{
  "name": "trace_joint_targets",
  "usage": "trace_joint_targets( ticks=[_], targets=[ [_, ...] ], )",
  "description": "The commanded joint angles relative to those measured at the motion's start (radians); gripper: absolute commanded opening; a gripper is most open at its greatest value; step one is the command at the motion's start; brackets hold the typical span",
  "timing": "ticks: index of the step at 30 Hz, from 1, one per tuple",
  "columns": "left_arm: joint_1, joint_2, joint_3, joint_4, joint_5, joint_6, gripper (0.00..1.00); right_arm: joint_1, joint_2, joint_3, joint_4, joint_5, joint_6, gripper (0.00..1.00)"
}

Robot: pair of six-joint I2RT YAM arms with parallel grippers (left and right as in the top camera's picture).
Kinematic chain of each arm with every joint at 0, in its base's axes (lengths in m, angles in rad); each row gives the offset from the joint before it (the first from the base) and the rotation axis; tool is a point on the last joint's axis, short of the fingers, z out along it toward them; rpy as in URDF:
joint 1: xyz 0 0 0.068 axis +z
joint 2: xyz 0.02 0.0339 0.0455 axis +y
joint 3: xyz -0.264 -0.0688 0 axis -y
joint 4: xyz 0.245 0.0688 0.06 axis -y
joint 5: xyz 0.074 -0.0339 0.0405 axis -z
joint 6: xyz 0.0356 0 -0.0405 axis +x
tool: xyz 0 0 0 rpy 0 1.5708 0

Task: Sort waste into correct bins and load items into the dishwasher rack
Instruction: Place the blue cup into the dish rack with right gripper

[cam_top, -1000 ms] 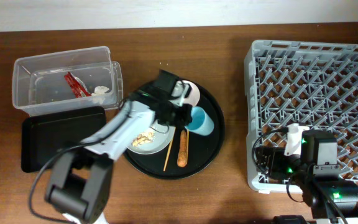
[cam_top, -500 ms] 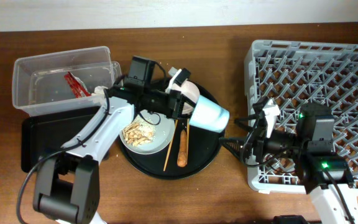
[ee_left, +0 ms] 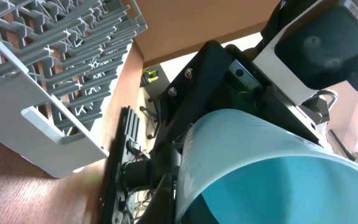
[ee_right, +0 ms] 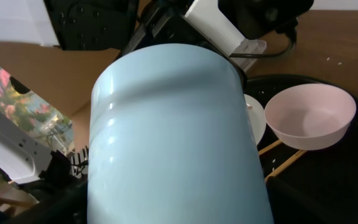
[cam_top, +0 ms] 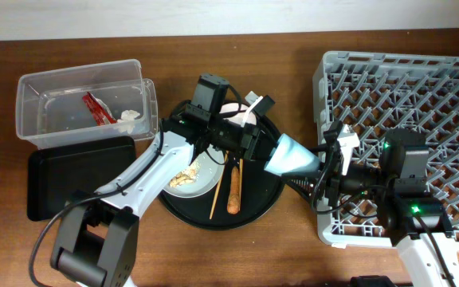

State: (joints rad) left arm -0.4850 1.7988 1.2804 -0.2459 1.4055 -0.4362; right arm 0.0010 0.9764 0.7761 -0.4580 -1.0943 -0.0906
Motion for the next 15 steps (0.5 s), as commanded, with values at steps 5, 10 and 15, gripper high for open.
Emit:
trace_joint_targets(
  ticks=[5,10,15],
  targets=[
    [0.002,-0.021,0.006,0.003,-0.018,-0.013,0.0,0.005,0.0,0.014,0.006,-0.021,-0.01,0.72],
    [0.002,-0.021,0.006,0.003,-0.019,-0.012,0.04,0.005,0.0,0.014,0.006,-0.021,-0.01,0.62],
    [0.002,-0.021,0.006,0.003,-0.042,-0.012,0.2,0.005,0.0,0.014,0.006,-0.021,-0.01,0.57]
  ],
)
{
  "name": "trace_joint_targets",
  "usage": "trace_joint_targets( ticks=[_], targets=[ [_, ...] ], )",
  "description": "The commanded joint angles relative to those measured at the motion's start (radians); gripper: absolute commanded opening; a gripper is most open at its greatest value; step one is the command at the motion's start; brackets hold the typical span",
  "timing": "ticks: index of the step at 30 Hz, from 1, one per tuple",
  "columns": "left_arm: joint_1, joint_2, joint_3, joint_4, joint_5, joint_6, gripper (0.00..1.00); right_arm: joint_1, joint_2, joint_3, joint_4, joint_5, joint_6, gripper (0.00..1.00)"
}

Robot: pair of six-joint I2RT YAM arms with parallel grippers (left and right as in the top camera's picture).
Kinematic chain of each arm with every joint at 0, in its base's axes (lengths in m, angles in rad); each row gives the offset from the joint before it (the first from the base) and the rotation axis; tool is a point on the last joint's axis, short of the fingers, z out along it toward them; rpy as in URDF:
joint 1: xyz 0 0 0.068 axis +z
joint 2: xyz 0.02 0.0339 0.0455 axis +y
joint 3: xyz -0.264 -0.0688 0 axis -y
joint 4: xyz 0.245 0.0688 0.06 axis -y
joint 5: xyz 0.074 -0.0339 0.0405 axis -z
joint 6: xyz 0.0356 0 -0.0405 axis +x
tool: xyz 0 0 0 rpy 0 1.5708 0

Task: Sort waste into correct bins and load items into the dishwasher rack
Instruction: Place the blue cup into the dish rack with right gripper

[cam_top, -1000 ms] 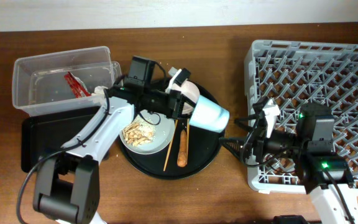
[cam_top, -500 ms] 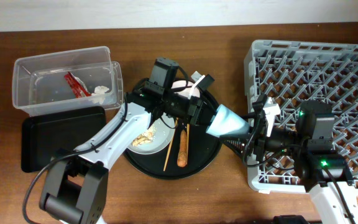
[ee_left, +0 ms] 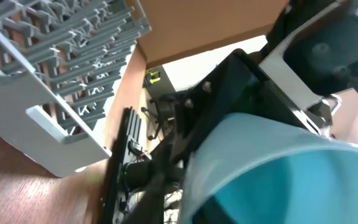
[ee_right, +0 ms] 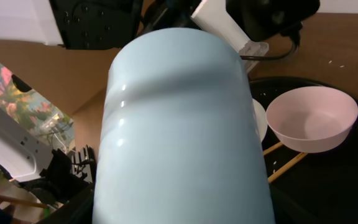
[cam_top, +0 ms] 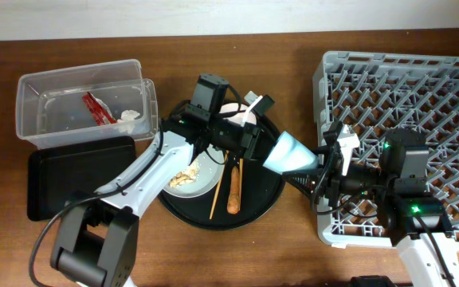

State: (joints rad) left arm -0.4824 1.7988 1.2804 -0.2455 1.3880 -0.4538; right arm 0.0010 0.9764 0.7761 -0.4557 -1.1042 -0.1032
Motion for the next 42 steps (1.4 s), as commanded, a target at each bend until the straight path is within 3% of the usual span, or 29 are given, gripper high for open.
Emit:
trace_joint_targets(
  ticks=[1,4,8,14,18,20,25,30,37,42],
  targets=[
    [-0.001,-0.021,0.006,0.003,-0.024,0.005,0.23,0.005,0.0,0.014,0.003,-0.01,0.003,0.56],
    [0.009,-0.021,0.006,-0.01,-0.081,0.006,0.35,0.005,0.0,0.014,0.001,0.005,0.003,0.54],
    [0.042,-0.021,0.006,-0.101,-0.324,0.041,0.49,0.005,0.0,0.014,-0.055,0.167,0.003,0.52],
    [0.163,-0.041,0.006,-0.468,-0.889,0.245,0.53,0.005,0.0,0.02,-0.197,0.535,0.073,0.52],
    [0.233,-0.137,0.006,-0.656,-1.29,0.247,0.54,0.003,0.001,0.152,-0.419,0.724,0.125,0.51],
    [0.265,-0.215,0.006,-0.711,-1.405,0.247,0.54,0.003,0.005,0.256,-0.545,0.833,0.172,0.51],
    [0.302,-0.359,0.006,-0.76,-1.432,0.246,0.53,-0.037,0.068,0.454,-0.741,0.971,0.237,0.51],
    [0.31,-0.421,0.006,-0.793,-1.464,0.246,0.54,-0.275,0.199,0.591,-0.842,0.971,0.24,0.5],
    [0.31,-0.421,0.006,-0.793,-1.464,0.245,0.54,-0.659,0.395,0.631,-0.795,0.989,0.287,0.5],
    [0.31,-0.421,0.006,-0.793,-1.463,0.245,0.54,-0.83,0.505,0.631,-0.74,0.989,0.335,0.49]
  ],
)
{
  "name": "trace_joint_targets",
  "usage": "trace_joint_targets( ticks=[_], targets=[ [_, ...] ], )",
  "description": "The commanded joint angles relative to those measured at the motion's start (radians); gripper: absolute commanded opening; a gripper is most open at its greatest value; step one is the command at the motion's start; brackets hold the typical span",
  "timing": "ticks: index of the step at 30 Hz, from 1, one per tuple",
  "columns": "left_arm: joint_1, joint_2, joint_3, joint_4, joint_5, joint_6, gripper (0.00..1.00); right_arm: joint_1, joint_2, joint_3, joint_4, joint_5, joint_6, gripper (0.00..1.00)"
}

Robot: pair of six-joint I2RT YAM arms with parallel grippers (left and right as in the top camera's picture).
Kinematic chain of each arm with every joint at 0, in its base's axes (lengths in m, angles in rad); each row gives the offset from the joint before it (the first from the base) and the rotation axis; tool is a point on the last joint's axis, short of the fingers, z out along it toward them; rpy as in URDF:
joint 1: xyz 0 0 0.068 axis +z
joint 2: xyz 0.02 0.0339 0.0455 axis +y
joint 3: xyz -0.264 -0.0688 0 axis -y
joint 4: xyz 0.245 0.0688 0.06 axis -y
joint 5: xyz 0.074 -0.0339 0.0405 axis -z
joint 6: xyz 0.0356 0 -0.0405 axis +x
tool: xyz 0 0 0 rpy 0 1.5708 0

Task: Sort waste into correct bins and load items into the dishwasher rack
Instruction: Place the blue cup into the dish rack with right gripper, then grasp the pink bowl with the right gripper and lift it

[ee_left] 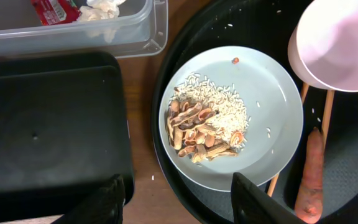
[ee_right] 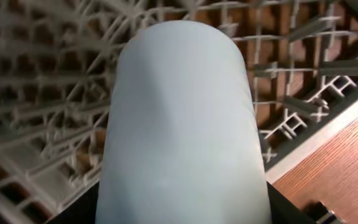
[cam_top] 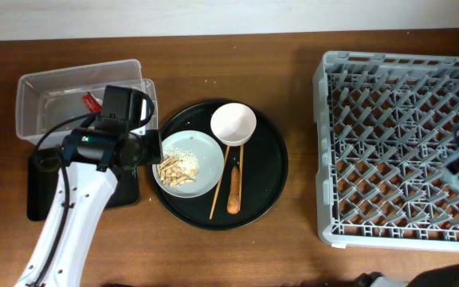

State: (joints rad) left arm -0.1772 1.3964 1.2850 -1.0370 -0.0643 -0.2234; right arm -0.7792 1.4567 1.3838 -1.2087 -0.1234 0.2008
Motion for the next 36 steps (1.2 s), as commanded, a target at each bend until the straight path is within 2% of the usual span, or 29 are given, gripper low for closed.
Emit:
trace_joint_targets(
  ticks=[1,11,13,14,15,17,26,29,30,33,36],
  targets=[
    [0.005,-0.019,0.002,-0.002,-0.011,0.014,0.54,-0.075,0.04,0.023,0.024,0.008,0.055,0.49],
    [0.005,-0.019,-0.001,-0.016,-0.011,0.012,0.54,-0.114,0.177,0.023,0.048,0.081,0.067,0.51],
    [0.005,-0.019,-0.001,-0.016,-0.011,0.012,0.54,-0.114,0.185,0.023,0.055,0.08,0.067,0.6],
    [0.005,-0.019,-0.001,-0.016,-0.011,0.012,0.54,-0.114,0.187,0.023,0.057,0.08,0.067,0.68],
    [0.005,-0.019,-0.001,-0.016,-0.011,0.012,0.55,-0.114,0.188,0.023,0.06,0.08,0.067,0.81],
    [0.005,-0.019,-0.001,-0.016,-0.011,0.012,0.54,-0.112,0.188,0.023,0.061,0.08,0.067,0.86],
    [0.005,-0.019,-0.001,-0.02,-0.011,0.012,0.54,-0.111,0.188,0.023,0.061,0.063,0.068,0.87],
    [0.005,-0.019,-0.001,-0.019,-0.011,0.012,0.55,-0.111,0.188,0.023,0.058,0.002,0.067,0.87],
    [0.005,-0.019,-0.001,-0.021,-0.011,0.012,0.59,-0.111,0.188,0.023,0.057,-0.041,0.066,0.87],
    [0.005,-0.019,-0.001,-0.024,-0.011,0.012,0.64,-0.087,0.184,0.023,0.057,-0.152,0.01,0.84],
    [0.005,-0.019,-0.001,-0.023,-0.011,0.012,0.71,0.022,0.141,0.023,0.061,-0.162,-0.04,0.84]
  ],
)
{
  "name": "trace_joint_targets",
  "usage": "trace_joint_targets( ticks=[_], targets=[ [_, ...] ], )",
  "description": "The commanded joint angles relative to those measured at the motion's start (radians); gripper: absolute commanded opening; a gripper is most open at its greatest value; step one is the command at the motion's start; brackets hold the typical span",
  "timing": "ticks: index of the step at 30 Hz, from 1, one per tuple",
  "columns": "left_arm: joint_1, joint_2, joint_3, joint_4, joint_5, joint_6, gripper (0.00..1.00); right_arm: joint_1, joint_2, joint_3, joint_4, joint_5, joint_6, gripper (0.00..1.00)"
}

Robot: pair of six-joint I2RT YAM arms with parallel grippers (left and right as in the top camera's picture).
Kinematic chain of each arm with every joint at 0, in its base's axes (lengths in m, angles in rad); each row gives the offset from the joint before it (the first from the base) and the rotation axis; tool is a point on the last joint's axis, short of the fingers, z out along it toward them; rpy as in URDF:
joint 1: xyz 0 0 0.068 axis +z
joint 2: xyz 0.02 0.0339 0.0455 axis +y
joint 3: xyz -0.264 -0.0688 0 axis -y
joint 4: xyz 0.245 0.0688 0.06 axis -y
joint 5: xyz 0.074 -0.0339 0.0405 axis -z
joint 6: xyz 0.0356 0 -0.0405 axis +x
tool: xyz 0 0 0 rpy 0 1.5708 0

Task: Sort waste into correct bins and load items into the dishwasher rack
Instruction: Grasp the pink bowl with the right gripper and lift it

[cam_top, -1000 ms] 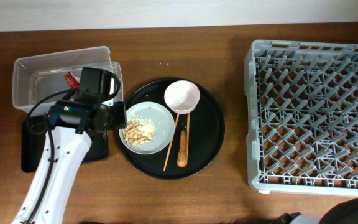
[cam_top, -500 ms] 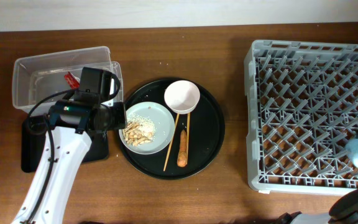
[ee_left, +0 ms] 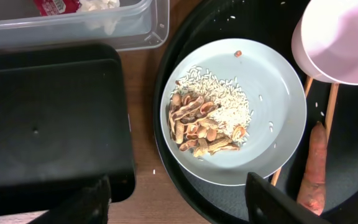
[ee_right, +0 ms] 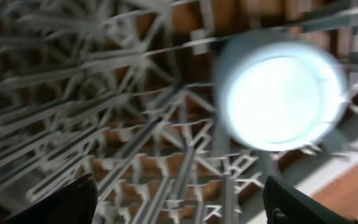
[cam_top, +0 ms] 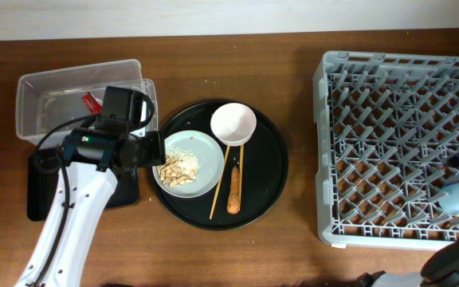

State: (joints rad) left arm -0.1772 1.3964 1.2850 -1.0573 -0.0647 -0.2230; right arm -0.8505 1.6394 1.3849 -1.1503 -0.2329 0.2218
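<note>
A light blue cup (ee_right: 281, 99) stands in the grey dishwasher rack (cam_top: 321, 143) near its right edge (cam_top: 453, 197). My right gripper (ee_right: 179, 208) hangs open above the rack, apart from the cup. On the round black tray (cam_top: 271, 179) are a pale plate (ee_left: 278, 124) with rice and shell scraps (ee_left: 201, 127), a pink bowl (cam_top: 233, 123), chopsticks (cam_top: 216, 195) and an orange-brown stick-shaped piece (ee_left: 316, 168). At the plate's left side my left gripper (ee_left: 176, 208) is open over the table.
A clear plastic bin (cam_top: 34, 88) with a red wrapper (cam_top: 94, 104) and a white scrap stands at the back left. A black rectangular tray (ee_left: 48, 118) lies in front of it, under my left arm (cam_top: 70, 215).
My right gripper was shut on the blue cup over the rack; now it is open and the cup stands in the rack. My left gripper has barely shifted beside the plate.
Both arms met over the round tray's right edge with the blue cup between them, in my right gripper. Then the left gripper was back by the plate, open, and the right held the cup over the rack. Now the cup stands there, let go.
</note>
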Motion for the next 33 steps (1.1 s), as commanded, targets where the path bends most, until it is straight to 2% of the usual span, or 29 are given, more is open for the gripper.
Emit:
trace_joint_targets(
  ticks=[1,3,8,12,16,18,23,28,33],
  targets=[
    [0.005,-0.019,-0.001,-0.003,-0.011,0.012,0.71,0.145,-0.061,0.022,0.007,-0.053,-0.071,0.84],
    [0.005,-0.019,-0.001,-0.002,-0.011,0.012,0.74,0.277,-0.099,0.022,0.015,-0.051,-0.117,0.84],
    [0.005,-0.019,-0.001,0.0,-0.011,0.012,0.75,0.59,-0.118,0.022,0.056,-0.048,-0.142,0.83],
    [0.005,-0.019,-0.001,0.0,-0.011,0.012,0.75,0.846,-0.105,0.021,0.209,-0.044,-0.143,0.77],
    [0.005,-0.019,-0.002,0.0,-0.011,0.012,0.75,1.039,-0.029,0.021,0.38,0.01,-0.135,0.76],
    [0.005,-0.019,-0.002,0.0,-0.011,0.012,0.75,1.164,0.113,0.021,0.493,0.09,-0.136,0.75],
    [0.004,-0.019,-0.002,0.0,-0.01,0.012,0.75,1.214,0.264,0.021,0.611,0.09,-0.072,0.72],
    [0.005,-0.019,-0.002,0.0,-0.011,0.012,0.75,1.226,0.357,0.021,0.672,0.093,-0.022,0.64],
    [0.005,-0.019,-0.002,0.0,-0.011,0.012,0.75,1.226,0.383,0.021,0.663,0.11,0.005,0.47]
  ],
)
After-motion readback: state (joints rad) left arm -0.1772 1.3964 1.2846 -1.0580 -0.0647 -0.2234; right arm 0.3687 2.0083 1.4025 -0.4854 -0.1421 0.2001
